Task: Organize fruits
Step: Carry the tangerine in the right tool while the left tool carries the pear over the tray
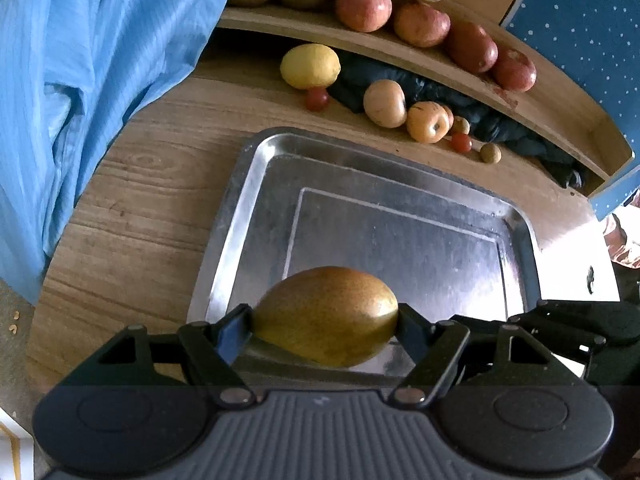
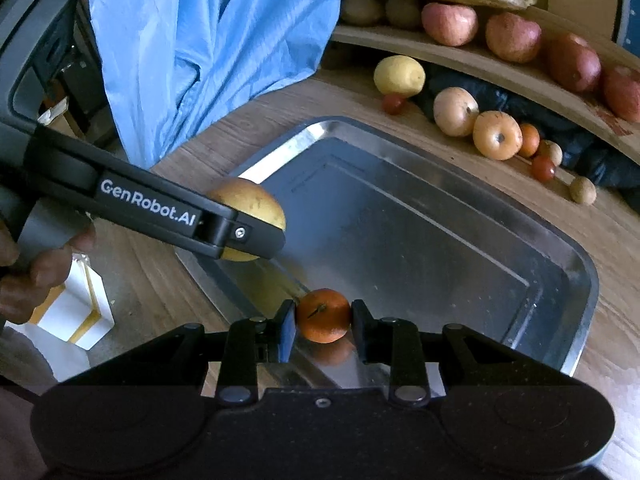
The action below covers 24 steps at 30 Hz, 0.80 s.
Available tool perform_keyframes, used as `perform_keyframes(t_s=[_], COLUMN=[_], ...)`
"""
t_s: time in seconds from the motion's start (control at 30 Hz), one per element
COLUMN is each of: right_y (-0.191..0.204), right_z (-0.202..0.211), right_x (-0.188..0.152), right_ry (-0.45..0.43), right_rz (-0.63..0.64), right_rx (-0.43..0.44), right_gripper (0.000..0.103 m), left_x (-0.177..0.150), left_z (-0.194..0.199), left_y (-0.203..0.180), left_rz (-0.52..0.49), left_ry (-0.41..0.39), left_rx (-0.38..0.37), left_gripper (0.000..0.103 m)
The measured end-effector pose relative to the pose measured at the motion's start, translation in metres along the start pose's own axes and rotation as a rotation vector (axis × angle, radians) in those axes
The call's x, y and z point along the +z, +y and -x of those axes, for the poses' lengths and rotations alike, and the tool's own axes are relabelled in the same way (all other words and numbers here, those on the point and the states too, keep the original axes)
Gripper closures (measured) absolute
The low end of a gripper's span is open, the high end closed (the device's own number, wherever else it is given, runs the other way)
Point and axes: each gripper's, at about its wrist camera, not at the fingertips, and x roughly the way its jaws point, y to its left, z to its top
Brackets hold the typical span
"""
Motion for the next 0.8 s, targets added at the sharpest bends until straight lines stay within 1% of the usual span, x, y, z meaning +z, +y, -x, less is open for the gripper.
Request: perform_keyframes(t_s=[0.17,0.37,0.67,0.8], right_y=[-0.0004,0.0025,0.0056,0.0042], right_z=[0.0003,-0.0013,-0.0046,-0.0036], right_x=[-0.0059,-0.0103,-0.0097,-0.0106], right_ry=[0.007,0.011,0.01,0.011], right_rz=[-0.004,-0.003,-0.012,-0.016], right_rx=[-0.007,0.0,0.003,-0.002], right_gripper=[0.072,0.072,0.071,0.069], left_x=[-0.0042,-0.0068,-0.007,-0.0066], left_z=[-0.0002,0.0025,0.0018,0.0008], left_y=[0.0009,0.0033,0.0029,0.0023], left_rz=[0.002,-0.019,-0.014,-0.012], left_ry=[0.007,0.017,0.021,0.023], left_rx=[0.01,0.026,0.045,0.048], left_gripper=[0.023,0.023,0.023,0.023])
